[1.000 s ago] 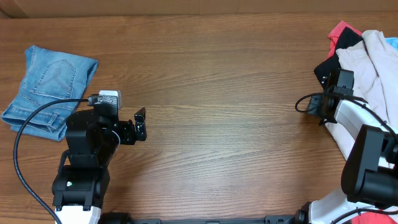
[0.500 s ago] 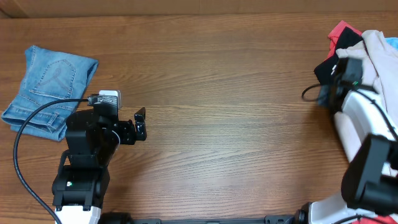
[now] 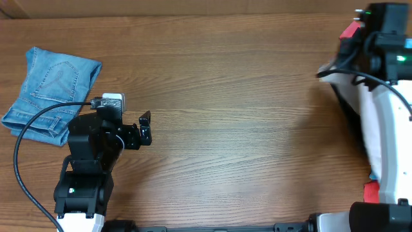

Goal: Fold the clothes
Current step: 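Grasp the beige shorts with the right gripper and drag them left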

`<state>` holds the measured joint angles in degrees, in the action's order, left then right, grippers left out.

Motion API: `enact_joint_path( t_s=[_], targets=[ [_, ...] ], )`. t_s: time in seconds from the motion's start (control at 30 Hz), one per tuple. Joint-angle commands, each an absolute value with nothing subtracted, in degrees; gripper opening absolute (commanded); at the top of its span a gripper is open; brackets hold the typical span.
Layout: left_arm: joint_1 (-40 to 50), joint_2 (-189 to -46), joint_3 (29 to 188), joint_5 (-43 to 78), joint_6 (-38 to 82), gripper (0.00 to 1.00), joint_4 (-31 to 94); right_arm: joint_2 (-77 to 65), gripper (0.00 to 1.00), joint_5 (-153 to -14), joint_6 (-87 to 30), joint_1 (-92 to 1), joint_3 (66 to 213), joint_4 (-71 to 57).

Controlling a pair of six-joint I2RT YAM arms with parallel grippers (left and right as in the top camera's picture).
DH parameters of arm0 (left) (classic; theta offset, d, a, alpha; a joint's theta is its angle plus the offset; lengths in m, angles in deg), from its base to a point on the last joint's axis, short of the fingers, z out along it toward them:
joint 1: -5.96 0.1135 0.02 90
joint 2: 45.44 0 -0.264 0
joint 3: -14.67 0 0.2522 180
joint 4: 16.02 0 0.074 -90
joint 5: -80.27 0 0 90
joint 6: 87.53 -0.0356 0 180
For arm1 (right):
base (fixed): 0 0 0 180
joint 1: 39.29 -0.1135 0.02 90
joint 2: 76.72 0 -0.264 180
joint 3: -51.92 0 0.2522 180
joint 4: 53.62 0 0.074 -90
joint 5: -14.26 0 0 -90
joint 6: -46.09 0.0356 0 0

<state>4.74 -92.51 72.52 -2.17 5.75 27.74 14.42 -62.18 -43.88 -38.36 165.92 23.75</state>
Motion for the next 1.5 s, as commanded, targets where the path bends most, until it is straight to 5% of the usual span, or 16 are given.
enact_joint_path(
  t_s=[0.0, 0.4, 0.9, 0.93, 0.97, 1.1, 1.17, 1.47],
  targets=[
    [4.4, -92.7, 74.0, -1.3, 6.8, 1.00, 27.3, 14.2, 0.04, -64.1, -43.7, -45.3, 170.6, 23.9],
    [4.4, -92.7, 74.0, -1.3, 6.8, 1.00, 27.1, 14.8, 0.06, -67.3, -43.7, -64.9, 171.1, 12.3],
    [4.4, -92.7, 74.0, -1.3, 6.8, 1.00, 25.7, 24.7, 0.11, -71.4, -42.2, -66.1, 171.1, -4.0],
    [4.4, -92.7, 74.0, -1.3, 6.8, 1.00, 25.6, 25.3, 0.20, -69.7, -42.1, -66.0, 171.1, -5.5],
    [4.4, -92.7, 74.0, -1.3, 6.8, 1.00, 25.5, 25.7, 0.44, -67.5, -42.1, -65.9, 171.1, -6.6],
    [4.4, -92.7, 74.0, -1.0, 6.8, 1.00, 25.6, 25.2, 0.69, -60.6, -40.9, -64.5, 171.2, -7.5],
    [4.4, -92.7, 74.0, -0.6, 6.8, 1.00, 25.6, 23.9, 1.00, -59.5, -40.9, -63.4, 171.2, -6.0],
    [4.4, -93.9, 74.0, 6.4, 10.3, 1.00, 23.7, 13.7, 1.00, -61.1, -33.4, -53.5, 171.2, 13.2]
  ],
)
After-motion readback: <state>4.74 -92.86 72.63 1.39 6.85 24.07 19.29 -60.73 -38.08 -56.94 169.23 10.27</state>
